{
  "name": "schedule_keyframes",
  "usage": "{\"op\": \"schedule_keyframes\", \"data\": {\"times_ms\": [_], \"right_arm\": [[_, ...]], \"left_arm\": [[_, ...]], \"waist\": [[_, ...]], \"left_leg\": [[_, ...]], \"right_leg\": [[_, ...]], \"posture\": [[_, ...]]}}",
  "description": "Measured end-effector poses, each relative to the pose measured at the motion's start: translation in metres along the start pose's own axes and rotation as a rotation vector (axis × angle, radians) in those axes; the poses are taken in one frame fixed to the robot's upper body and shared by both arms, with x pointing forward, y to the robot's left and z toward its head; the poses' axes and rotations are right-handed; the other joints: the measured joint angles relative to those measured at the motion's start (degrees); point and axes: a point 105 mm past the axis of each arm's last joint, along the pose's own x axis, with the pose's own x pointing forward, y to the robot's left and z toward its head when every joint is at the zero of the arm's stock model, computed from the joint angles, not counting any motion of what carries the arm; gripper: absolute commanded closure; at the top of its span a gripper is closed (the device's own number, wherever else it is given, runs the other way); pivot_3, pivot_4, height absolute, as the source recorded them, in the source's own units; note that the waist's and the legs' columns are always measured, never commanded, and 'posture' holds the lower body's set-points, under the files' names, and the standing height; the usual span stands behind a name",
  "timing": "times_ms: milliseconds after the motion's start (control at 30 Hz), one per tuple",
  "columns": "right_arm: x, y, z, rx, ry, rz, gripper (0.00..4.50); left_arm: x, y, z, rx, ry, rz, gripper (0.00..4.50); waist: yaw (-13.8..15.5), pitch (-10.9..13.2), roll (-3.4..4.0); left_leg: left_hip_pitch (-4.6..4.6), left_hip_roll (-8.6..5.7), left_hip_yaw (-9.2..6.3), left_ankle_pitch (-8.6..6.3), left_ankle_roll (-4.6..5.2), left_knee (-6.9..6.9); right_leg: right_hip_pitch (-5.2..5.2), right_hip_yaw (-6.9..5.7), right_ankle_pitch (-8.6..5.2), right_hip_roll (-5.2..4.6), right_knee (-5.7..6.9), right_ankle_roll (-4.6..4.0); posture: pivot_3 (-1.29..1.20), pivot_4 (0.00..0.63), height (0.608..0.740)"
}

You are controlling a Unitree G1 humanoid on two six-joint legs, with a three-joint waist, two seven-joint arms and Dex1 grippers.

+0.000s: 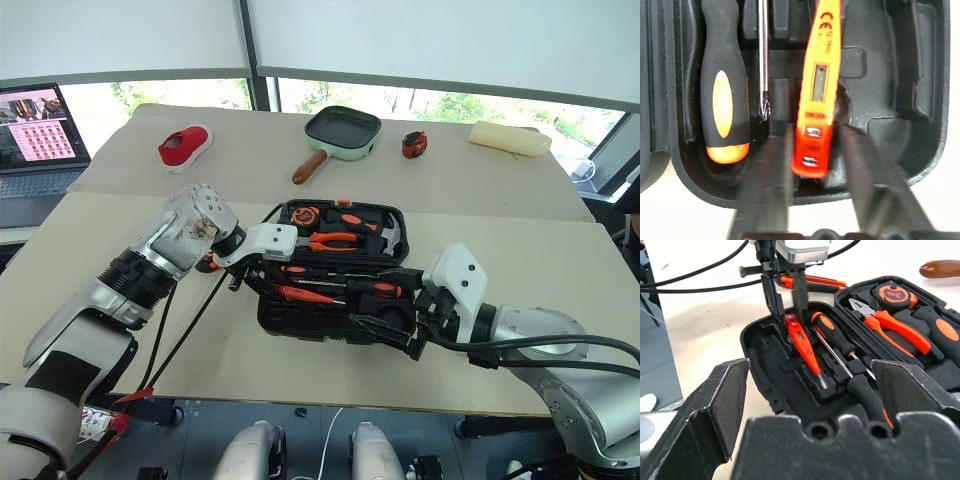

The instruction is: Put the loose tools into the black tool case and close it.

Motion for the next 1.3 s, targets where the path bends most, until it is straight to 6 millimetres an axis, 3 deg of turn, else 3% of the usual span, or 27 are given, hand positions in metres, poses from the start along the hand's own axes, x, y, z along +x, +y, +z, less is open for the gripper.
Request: {"op": "schedule_keyframes", "data": {"times_ms": [67,300,400,500,667,700,967,1300], "right_arm": [[0.0,0.0,0.0,0.001,-0.001,0.001,0.0],[0.0,-0.002,-0.002,0.009,0.001,-0.003,0.0],[0.0,-0.002,-0.002,0.011,0.001,-0.004,0.0],[0.001,-0.002,-0.002,0.011,0.001,-0.002,0.0],[0.001,-0.004,-0.002,0.013,0.001,-0.005,0.0],[0.001,-0.004,-0.002,0.012,0.002,-0.005,0.0],[0.0,-0.004,-0.002,0.013,0.006,-0.003,0.0],[0.0,-0.005,-0.003,0.018,0.008,-0.021,0.0]], "left_arm": [[-0.006,-0.002,-0.005,-0.024,0.002,-0.004,0.57],[-0.037,-0.001,0.0,-0.062,-0.134,0.055,0.57],[-0.04,0.003,0.016,-0.047,-0.259,0.09,1.32],[-0.028,-0.003,0.033,-0.022,-0.393,0.037,2.45],[-0.008,-0.011,0.037,0.023,-0.465,-0.005,4.37],[-0.006,-0.011,0.036,0.035,-0.461,-0.002,4.48],[0.017,-0.005,0.032,0.055,-0.43,0.031,4.48],[0.027,0.006,0.037,-0.002,-0.481,0.084,4.48]], "waist": [[-0.07,0.01,0.0],[0.63,0.01,0.0],[1.05,0.01,0.0],[1.09,0.01,0.0],[0.79,0.01,0.0],[0.76,0.01,0.0],[1.27,0.01,0.0],[1.26,0.01,0.0]], "left_leg": [[-0.03,0.0,-0.01,0.0,0.0,-0.02],[-0.08,-0.03,-0.02,0.0,0.01,0.07],[-0.1,-0.08,-0.02,0.01,0.02,0.1],[-0.11,-0.08,-0.02,0.01,0.02,0.09],[-0.11,-0.06,-0.03,0.01,0.02,0.08],[-0.1,-0.06,-0.03,0.01,0.02,0.08],[-0.12,-0.09,-0.03,0.01,0.02,0.11],[-0.12,-0.09,-0.03,0.01,0.02,0.1]], "right_leg": [[-0.04,0.0,0.0,0.0,0.0,0.0],[0.01,-0.02,0.01,-0.03,-0.03,0.04],[0.03,-0.01,0.01,-0.06,-0.04,0.07],[0.0,0.0,0.02,-0.05,-0.02,0.07],[0.0,0.01,0.02,-0.02,-0.02,0.06],[0.0,0.01,0.02,-0.02,-0.02,0.06],[0.03,0.01,0.03,-0.04,-0.04,0.09],[0.01,0.01,0.04,-0.03,-0.04,0.09]], "posture": [[0.0,0.15,0.74],[0.0,0.15,0.74],[0.0,0.15,0.74],[0.0,0.15,0.74],[0.0,0.15,0.74],[0.0,0.15,0.74],[0.0,0.15,0.74],[0.0,0.15,0.74]]}}
